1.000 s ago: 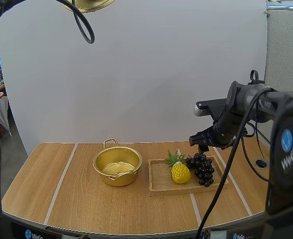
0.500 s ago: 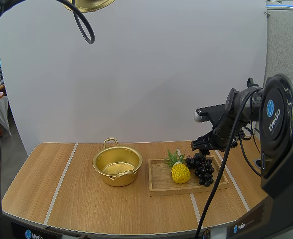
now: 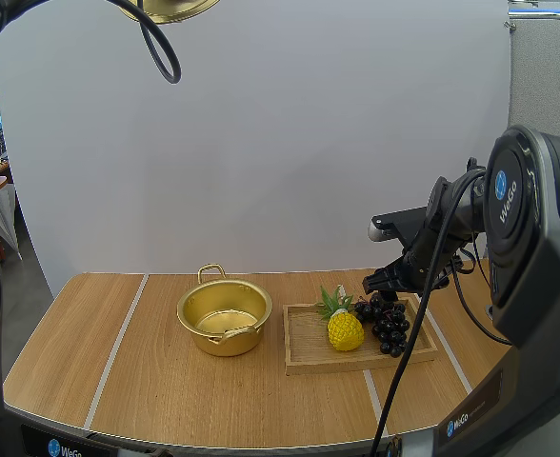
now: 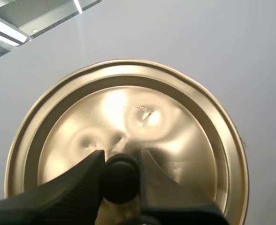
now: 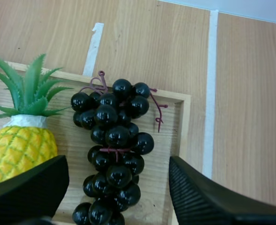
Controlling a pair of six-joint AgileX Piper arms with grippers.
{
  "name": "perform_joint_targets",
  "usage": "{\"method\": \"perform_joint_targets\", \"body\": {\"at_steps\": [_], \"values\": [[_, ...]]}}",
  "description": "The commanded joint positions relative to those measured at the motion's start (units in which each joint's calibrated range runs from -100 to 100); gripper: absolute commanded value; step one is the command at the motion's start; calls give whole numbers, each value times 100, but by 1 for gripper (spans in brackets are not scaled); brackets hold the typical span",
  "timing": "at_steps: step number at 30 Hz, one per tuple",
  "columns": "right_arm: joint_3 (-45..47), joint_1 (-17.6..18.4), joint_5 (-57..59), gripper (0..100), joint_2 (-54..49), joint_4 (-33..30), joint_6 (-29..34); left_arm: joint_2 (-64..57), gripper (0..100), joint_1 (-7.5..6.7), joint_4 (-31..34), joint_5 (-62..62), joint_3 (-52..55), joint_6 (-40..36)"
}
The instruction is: Open the pot, put the grape inside, and close it
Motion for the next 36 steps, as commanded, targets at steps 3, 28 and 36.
{"method": "perform_joint_targets", "body": {"at_steps": [3, 28, 36], "values": [[-41, -21, -222, 100, 155, 313, -398, -45, 0, -16, 0, -195, -54, -41], [-29, -5, -995, 100, 1224, 354, -438, -45, 0, -16, 0, -195, -54, -41], [-29, 164, -1350, 100, 1404, 403, -438, -45, 0, -16, 0, -195, -54, -41]]}}
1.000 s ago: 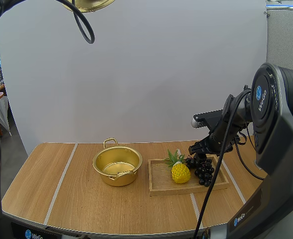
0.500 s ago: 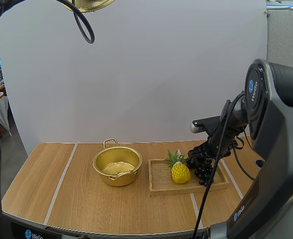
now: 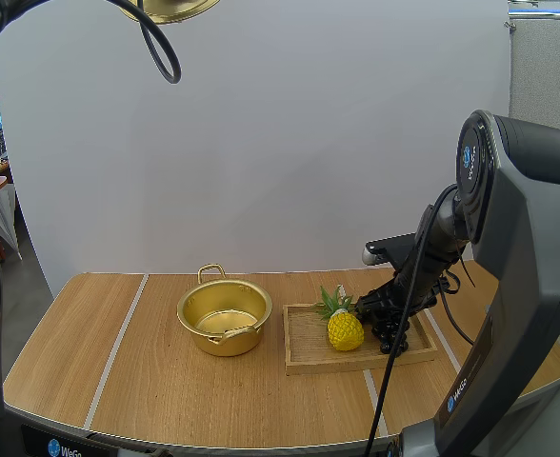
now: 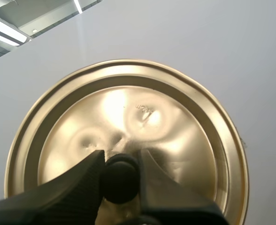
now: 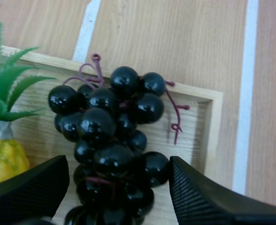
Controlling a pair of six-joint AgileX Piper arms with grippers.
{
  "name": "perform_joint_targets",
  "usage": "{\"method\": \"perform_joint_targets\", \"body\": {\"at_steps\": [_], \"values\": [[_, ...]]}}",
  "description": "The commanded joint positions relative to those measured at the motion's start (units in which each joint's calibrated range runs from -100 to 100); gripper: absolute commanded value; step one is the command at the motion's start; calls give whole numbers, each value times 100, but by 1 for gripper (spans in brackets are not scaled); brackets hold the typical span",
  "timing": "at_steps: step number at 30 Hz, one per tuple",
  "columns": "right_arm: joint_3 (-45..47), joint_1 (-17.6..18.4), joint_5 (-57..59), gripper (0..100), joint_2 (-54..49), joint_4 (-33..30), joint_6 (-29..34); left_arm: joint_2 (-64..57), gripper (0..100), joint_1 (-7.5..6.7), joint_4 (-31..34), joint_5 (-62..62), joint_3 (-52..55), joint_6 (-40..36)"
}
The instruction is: Open the pot, put the grape inside, and close it
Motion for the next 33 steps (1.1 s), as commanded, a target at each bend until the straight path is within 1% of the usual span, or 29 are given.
{"method": "perform_joint_targets", "body": {"at_steps": [1, 11, 22, 23, 24, 25, 27, 28, 29, 33], "values": [[-29, 45, -298, 100, 58, 97, -70, -45, 0, -16, 0, -195, -54, -41], [-29, 45, -588, 100, 462, 97, -70, -45, 0, -16, 0, -195, -54, -41], [-29, 45, -857, 100, 563, 97, -70, -45, 0, -16, 0, -198, -54, -41], [-29, 45, -857, 89, 563, 97, -70, -45, 0, -16, 0, -198, -54, -41], [-29, 45, -813, 72, 563, 97, -70, -45, 0, -16, 0, -198, -54, -41], [-29, 45, -771, 59, 563, 123, -70, -45, 0, -16, 0, -198, -54, -41], [-29, 45, -675, 22, 563, 141, -70, -45, 0, -16, 0, -198, -54, -41], [-29, 45, -660, 7, 563, 141, -70, -45, 0, -16, 0, -198, -54, -41], [-29, 45, -632, 0, 563, 141, -70, -45, 0, -16, 0, -198, -54, -41], [-29, 45, -531, 0, 563, 177, -56, -45, 0, -16, 0, -198, -54, -41]]}}
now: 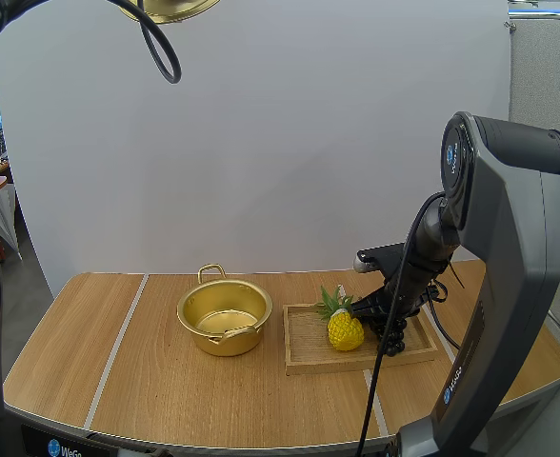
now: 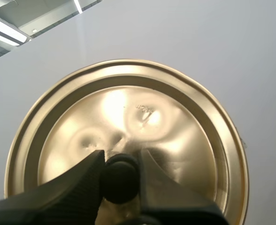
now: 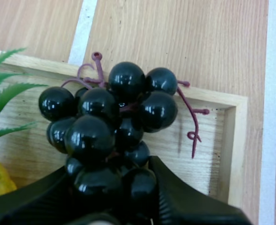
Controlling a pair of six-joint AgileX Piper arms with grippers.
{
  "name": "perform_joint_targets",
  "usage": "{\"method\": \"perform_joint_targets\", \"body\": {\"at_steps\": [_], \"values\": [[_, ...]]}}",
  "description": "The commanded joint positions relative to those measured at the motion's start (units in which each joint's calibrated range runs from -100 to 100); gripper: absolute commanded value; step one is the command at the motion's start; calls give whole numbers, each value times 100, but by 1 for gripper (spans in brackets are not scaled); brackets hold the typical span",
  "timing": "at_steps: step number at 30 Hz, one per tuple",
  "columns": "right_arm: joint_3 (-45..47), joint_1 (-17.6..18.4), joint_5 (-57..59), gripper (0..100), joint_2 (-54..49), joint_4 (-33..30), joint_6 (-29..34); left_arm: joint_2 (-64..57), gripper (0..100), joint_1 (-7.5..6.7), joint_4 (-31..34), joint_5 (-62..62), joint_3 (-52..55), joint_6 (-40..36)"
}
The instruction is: Open the pot, put the grape inside, and close it
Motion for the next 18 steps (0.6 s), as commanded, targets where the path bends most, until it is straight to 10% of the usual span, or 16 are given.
{"method": "perform_joint_targets", "body": {"at_steps": [1, 18], "values": [[-3, -9, 156, 0, -9, -44, -56, -45, 0, -16, 0, -198, -54, -41], [-18, -9, 775, 0, -1557, 63, -38, -45, 0, -16, 0, -198, -54, -41]]}}
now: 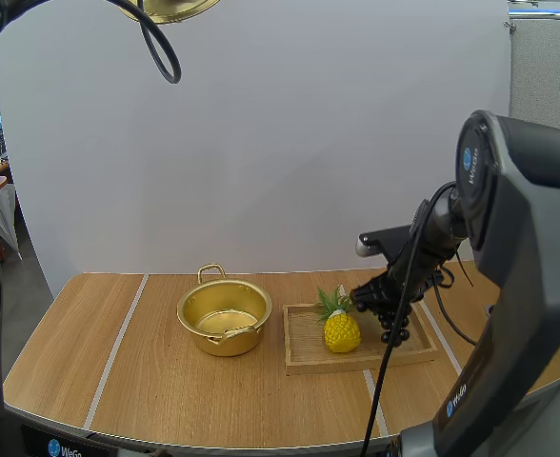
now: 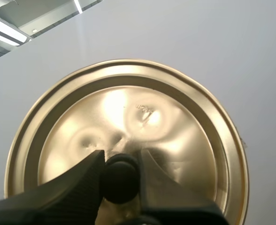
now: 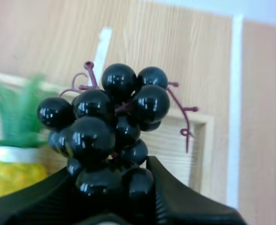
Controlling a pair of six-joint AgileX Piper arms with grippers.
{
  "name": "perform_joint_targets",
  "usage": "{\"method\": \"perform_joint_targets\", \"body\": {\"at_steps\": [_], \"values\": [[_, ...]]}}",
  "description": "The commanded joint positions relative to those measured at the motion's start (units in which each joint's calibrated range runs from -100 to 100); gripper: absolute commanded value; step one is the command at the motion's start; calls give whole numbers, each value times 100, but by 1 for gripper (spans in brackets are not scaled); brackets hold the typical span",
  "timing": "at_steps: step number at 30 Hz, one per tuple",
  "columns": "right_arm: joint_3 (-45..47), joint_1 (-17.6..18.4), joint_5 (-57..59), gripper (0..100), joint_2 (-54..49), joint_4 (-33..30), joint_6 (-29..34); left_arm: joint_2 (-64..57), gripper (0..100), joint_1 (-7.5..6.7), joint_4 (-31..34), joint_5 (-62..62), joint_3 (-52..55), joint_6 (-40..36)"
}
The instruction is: Open the pot, put the grape inside, and close it
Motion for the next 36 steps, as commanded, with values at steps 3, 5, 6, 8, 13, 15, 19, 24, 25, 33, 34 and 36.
{"method": "perform_joint_targets", "body": {"at_steps": [3, 5, 6, 8, 13, 15, 19, 24, 25, 33, 34, 36], "values": [[-18, -9, 283, 0, -877, 167, -38, -45, 0, -16, 0, -198, -54, -41], [-63, 7, 450, 0, -1106, 209, -38, -45, 0, -16, 0, -198, -54, -41], [-134, 46, 655, 0, -1192, 209, -38, -45, 0, -16, 0, -198, -54, -41], [-328, 148, 1071, 0, -1301, 209, -38, -45, 0, -16, 0, -198, -54, -41], [-812, 639, 1945, 0, -1465, 446, -29, -45, 0, -16, 0, -198, -54, -41], [-947, 845, 2148, 0, -1470, 499, 84, -45, 0, -16, 0, -198, -54, -41], [-1026, 1328, 2198, 0, -1480, 508, 278, -45, 0, -16, 0, -198, -54, -41], [-1030, 1906, 1922, 0, -1480, 508, 440, -45, 0, -16, 0, -198, -54, -41], [-1030, 2024, 1827, 0, -1480, 508, 489, -45, 0, -16, 0, -198, -54, -41], [-1310, 2526, 1373, 0, -1100, 461, 641, -45, 0, -16, 0, -198, -54, -41], [-1406, 2570, 1390, 0, -967, 461, 649, -45, 0, -16, 0, -198, -54, -41], [-1575, 2628, 1390, 0, -788, 461, 649, -45, 0, -16, 0, -198, -54, -41]]}}
